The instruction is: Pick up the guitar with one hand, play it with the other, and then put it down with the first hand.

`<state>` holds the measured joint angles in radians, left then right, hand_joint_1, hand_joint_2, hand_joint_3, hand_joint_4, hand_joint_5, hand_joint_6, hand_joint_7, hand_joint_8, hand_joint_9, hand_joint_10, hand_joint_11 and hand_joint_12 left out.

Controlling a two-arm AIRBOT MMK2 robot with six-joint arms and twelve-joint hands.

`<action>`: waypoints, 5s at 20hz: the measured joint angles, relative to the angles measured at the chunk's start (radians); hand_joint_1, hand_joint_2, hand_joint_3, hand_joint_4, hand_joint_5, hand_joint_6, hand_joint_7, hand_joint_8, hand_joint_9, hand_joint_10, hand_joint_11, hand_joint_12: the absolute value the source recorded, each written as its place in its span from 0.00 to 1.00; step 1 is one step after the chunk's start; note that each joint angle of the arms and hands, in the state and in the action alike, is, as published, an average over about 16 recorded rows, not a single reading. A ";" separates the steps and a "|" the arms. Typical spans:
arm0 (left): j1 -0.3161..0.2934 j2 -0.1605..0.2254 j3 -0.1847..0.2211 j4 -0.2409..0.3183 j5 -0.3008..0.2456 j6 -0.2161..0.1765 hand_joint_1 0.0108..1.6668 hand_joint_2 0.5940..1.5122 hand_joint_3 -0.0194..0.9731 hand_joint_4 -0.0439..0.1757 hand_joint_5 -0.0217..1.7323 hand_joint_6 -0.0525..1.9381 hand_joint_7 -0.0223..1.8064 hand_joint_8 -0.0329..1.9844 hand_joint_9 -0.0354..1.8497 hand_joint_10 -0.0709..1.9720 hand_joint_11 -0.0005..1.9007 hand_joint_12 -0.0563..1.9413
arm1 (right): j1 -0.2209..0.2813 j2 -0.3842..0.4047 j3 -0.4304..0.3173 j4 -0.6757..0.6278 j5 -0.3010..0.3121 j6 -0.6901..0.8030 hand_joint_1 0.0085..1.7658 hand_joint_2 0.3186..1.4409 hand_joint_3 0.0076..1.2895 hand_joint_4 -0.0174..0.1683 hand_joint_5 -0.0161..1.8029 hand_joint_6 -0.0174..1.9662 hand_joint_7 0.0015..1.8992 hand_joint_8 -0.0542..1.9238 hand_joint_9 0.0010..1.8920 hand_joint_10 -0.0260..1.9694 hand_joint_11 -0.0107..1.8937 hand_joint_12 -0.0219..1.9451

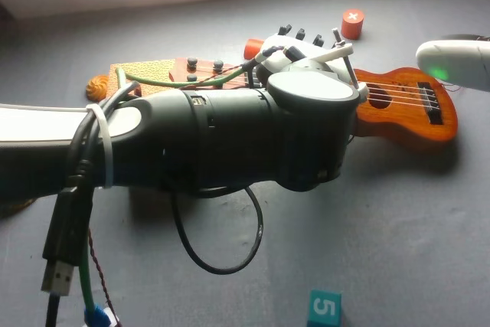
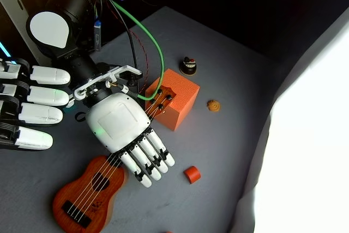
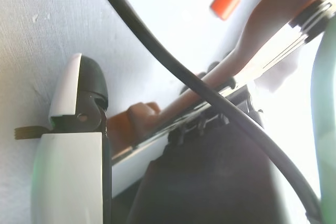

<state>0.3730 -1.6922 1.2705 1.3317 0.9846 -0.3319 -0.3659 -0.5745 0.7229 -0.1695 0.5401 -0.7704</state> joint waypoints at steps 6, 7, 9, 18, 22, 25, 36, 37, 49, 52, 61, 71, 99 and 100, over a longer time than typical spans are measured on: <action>0.004 -0.007 0.018 0.009 -0.013 -0.005 0.64 0.58 0.02 0.21 0.17 0.29 0.13 0.40 0.13 0.43 0.09 0.51 | 0.001 -0.001 -0.001 -0.002 0.000 0.000 0.11 0.89 0.01 0.09 0.04 0.03 0.06 0.04 0.01 0.13 0.02 0.36; 0.004 -0.008 0.021 0.010 -0.015 -0.006 0.64 0.58 0.03 0.23 0.20 0.32 0.16 0.46 0.16 0.49 0.12 0.57 | 0.001 -0.001 -0.001 -0.002 0.000 0.000 0.11 0.89 0.01 0.09 0.04 0.03 0.06 0.04 0.01 0.13 0.02 0.36; 0.005 -0.010 0.026 0.012 -0.020 -0.007 0.63 0.58 0.03 0.26 0.28 0.39 0.24 0.58 0.25 0.61 0.21 0.69 | 0.001 -0.001 -0.001 -0.002 0.000 0.000 0.12 0.89 0.01 0.09 0.04 0.03 0.06 0.04 0.01 0.13 0.02 0.35; 0.002 -0.009 0.031 0.003 -0.041 -0.008 0.72 0.54 0.02 0.23 0.59 0.77 0.62 0.98 0.65 0.98 0.63 1.00 | 0.002 0.001 0.010 -0.005 0.001 -0.010 0.13 0.89 0.01 0.10 0.05 0.03 0.07 0.04 0.01 0.17 0.02 0.39; -0.006 0.006 0.013 -0.013 -0.048 -0.005 0.78 0.53 0.01 0.24 0.68 0.84 0.73 0.99 0.77 0.98 0.76 1.00 | 0.003 0.008 0.033 -0.012 0.002 0.004 0.13 0.89 0.01 0.11 0.06 0.03 0.07 0.04 0.01 0.18 0.02 0.41; -0.016 0.024 -0.010 -0.031 -0.054 -0.001 0.82 0.53 0.01 0.20 0.70 0.92 0.75 0.99 0.80 0.98 0.79 1.00 | 0.009 0.016 0.058 -0.048 -0.006 0.050 0.14 0.89 0.01 0.11 0.06 0.03 0.07 0.04 0.01 0.20 0.02 0.44; -0.072 0.144 -0.137 -0.125 -0.113 0.017 0.86 0.55 0.00 0.22 0.71 0.98 0.72 1.00 0.77 0.96 0.77 1.00 | 0.045 0.051 0.134 -0.366 -0.073 0.448 0.14 0.89 0.01 0.10 0.06 0.03 0.08 0.04 0.01 0.20 0.02 0.48; -0.079 0.156 -0.150 -0.135 -0.119 0.018 0.86 0.55 0.00 0.22 0.71 0.98 0.72 1.00 0.77 0.96 0.76 1.00 | 0.048 0.052 0.135 -0.398 -0.080 0.481 0.14 0.89 0.01 0.10 0.06 0.03 0.08 0.04 0.01 0.20 0.02 0.48; -0.162 0.281 -0.275 -0.221 -0.155 0.051 0.86 0.55 0.01 0.21 0.69 0.98 0.72 1.00 0.76 0.96 0.76 1.00 | 0.056 0.056 0.112 -0.658 -0.107 0.649 0.11 0.89 0.01 0.10 0.03 0.03 0.05 0.04 0.01 0.13 0.02 0.36; -0.176 0.298 -0.291 -0.234 -0.153 0.063 0.86 0.55 0.00 0.21 0.69 0.98 0.72 1.00 0.75 0.96 0.75 1.00 | 0.050 0.052 0.112 -0.717 -0.110 0.677 0.10 0.89 0.01 0.10 0.03 0.03 0.05 0.04 0.01 0.12 0.02 0.33; -0.198 0.317 -0.307 -0.245 -0.151 0.088 0.85 0.55 0.00 0.21 0.69 0.98 0.71 1.00 0.74 0.96 0.74 1.00 | 0.014 0.019 0.121 -0.828 -0.114 0.722 0.10 0.90 0.01 0.11 0.04 0.03 0.05 0.04 0.01 0.10 0.02 0.23; -0.209 0.319 -0.309 -0.251 -0.151 0.103 0.85 0.55 0.00 0.20 0.69 0.97 0.71 1.00 0.75 0.96 0.74 1.00 | -0.041 -0.030 0.141 -0.843 -0.111 0.705 0.10 0.91 0.01 0.11 0.04 0.02 0.04 0.03 0.01 0.08 0.02 0.23; -0.219 0.324 -0.317 -0.252 -0.139 0.113 0.85 0.55 0.00 0.19 0.68 0.96 0.71 1.00 0.75 0.96 0.74 1.00 | 0.023 0.005 0.119 -0.778 -0.025 0.658 0.10 0.91 0.01 0.12 0.02 0.26 0.06 0.02 0.01 0.09 0.02 0.21; -0.219 0.324 -0.318 -0.252 -0.135 0.113 0.85 0.55 0.00 0.19 0.68 0.96 0.71 1.00 0.75 0.96 0.74 1.00 | 0.029 0.006 0.122 -0.746 -0.029 0.646 0.10 0.91 0.01 0.12 0.02 0.26 0.06 0.02 0.01 0.09 0.02 0.22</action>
<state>0.1539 -1.3685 0.9527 1.0801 0.8498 -0.2187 -0.3364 -0.5686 0.8448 -0.9160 0.5116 -0.1243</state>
